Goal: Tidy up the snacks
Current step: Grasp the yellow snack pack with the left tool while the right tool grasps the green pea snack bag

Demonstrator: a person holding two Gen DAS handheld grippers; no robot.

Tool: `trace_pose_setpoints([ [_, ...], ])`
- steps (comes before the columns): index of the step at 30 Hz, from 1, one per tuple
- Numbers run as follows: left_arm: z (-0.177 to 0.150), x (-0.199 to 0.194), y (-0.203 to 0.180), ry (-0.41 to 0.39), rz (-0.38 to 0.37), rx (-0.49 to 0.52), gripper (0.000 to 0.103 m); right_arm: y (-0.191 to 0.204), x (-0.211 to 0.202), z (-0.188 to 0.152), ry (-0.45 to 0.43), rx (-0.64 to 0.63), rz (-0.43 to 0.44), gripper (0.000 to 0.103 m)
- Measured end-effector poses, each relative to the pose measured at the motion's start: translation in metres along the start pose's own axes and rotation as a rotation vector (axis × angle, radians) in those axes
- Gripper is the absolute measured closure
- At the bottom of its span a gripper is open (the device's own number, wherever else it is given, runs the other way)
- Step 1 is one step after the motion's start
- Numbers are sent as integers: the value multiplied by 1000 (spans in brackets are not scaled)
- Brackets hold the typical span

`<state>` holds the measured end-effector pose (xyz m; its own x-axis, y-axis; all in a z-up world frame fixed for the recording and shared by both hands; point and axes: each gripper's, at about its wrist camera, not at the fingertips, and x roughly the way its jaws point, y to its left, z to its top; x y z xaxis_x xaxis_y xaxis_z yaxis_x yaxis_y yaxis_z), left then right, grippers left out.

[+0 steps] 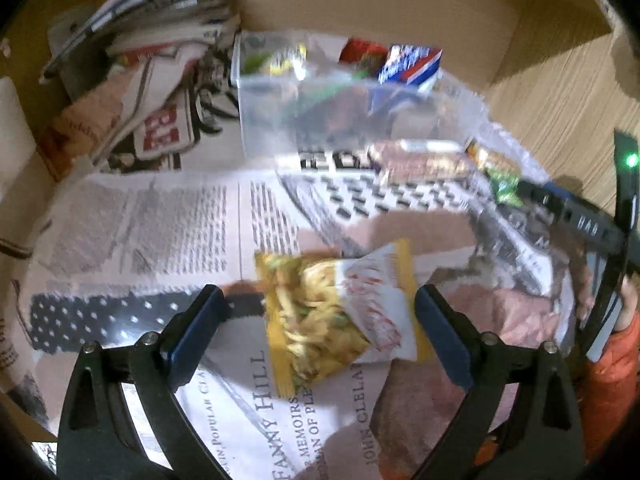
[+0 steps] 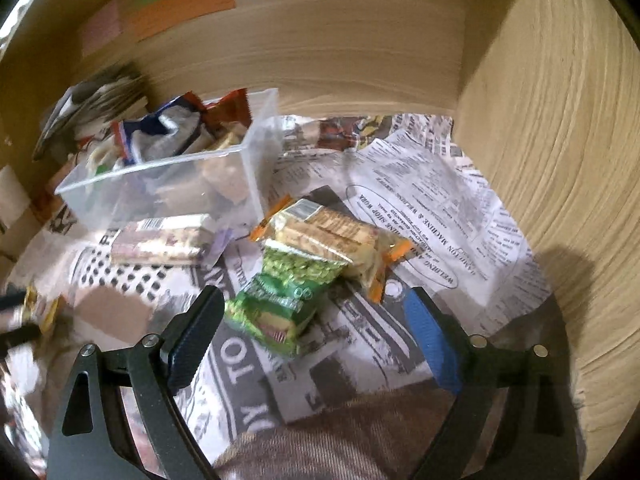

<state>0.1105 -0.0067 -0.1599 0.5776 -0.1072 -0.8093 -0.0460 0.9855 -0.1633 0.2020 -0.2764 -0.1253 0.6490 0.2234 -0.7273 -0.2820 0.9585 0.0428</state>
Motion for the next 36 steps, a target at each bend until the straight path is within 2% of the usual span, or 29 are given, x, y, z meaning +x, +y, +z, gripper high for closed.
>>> trace_pose_setpoints([
  [3, -4, 3, -7, -39, 42, 54, 5, -2, 9, 3, 19, 44, 44, 16],
  [6, -5, 6, -9, -62, 55, 77, 7, 1, 17, 5, 40, 52, 77, 34],
  [8, -5, 6, -8, -78, 51, 81, 17, 3, 22, 4, 58, 59, 81, 48],
  [10, -2, 5, -7, -88, 55, 87, 43, 3, 27, 2, 73, 69, 93, 58],
  [11, 0, 5, -5, -88, 49, 84, 50, 3, 28, 2, 71, 70, 90, 61],
  [16, 10, 3, 0, -106, 53, 87, 61, 3, 26, 0, 58, 83, 85, 67],
  [19, 18, -2, 1, -124, 35, 86, 71, 2, 21, 0, 36, 85, 78, 73],
  [23, 30, -11, 1, -155, 10, 81, 79, 1, 14, 2, 3, 77, 64, 75],
  [36, 81, -44, 1, -284, -11, 86, 79, 13, -34, 30, -164, 63, 90, 76],
])
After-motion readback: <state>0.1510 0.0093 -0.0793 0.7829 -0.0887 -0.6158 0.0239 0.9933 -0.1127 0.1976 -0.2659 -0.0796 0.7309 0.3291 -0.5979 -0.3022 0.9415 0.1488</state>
